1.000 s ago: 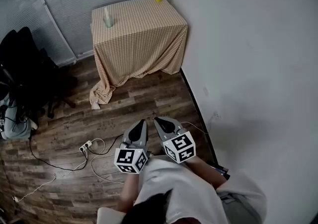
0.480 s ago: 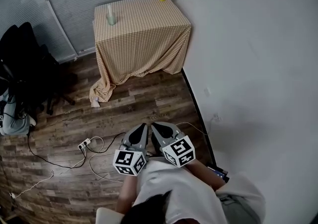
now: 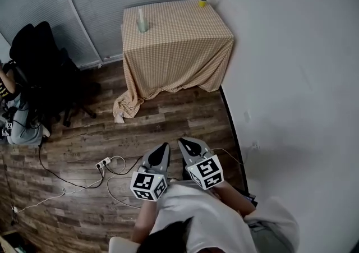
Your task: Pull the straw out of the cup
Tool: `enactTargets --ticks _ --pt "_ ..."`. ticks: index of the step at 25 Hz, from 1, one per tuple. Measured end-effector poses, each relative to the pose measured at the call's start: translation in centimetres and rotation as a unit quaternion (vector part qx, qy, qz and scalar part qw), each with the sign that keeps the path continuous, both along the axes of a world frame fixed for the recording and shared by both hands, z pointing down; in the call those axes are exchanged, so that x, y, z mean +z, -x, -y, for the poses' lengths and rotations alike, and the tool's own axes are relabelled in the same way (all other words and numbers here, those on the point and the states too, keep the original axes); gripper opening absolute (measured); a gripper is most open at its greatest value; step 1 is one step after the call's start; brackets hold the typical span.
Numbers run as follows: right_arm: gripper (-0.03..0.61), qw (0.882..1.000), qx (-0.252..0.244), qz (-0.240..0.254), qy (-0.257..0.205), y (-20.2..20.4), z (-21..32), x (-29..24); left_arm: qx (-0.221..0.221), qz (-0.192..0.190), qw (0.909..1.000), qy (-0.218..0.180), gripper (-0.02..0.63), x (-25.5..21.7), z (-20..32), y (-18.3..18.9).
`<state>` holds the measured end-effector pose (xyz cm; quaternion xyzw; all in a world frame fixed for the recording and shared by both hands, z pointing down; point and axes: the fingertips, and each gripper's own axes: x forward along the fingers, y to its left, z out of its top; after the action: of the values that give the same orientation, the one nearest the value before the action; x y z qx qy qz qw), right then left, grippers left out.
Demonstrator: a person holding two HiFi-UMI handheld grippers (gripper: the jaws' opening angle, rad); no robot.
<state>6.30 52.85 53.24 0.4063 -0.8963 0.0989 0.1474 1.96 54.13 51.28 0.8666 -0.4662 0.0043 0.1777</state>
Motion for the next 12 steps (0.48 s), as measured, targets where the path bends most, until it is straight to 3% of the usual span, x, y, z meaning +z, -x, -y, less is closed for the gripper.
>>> enactTargets --ticks 12 --pt "0.006 0.998 -0.045 -0.013 0.033 0.9 8.1 1.9 -0.029 -0.012 0.9985 0.045 0.012 1.2 8.5 0.0"
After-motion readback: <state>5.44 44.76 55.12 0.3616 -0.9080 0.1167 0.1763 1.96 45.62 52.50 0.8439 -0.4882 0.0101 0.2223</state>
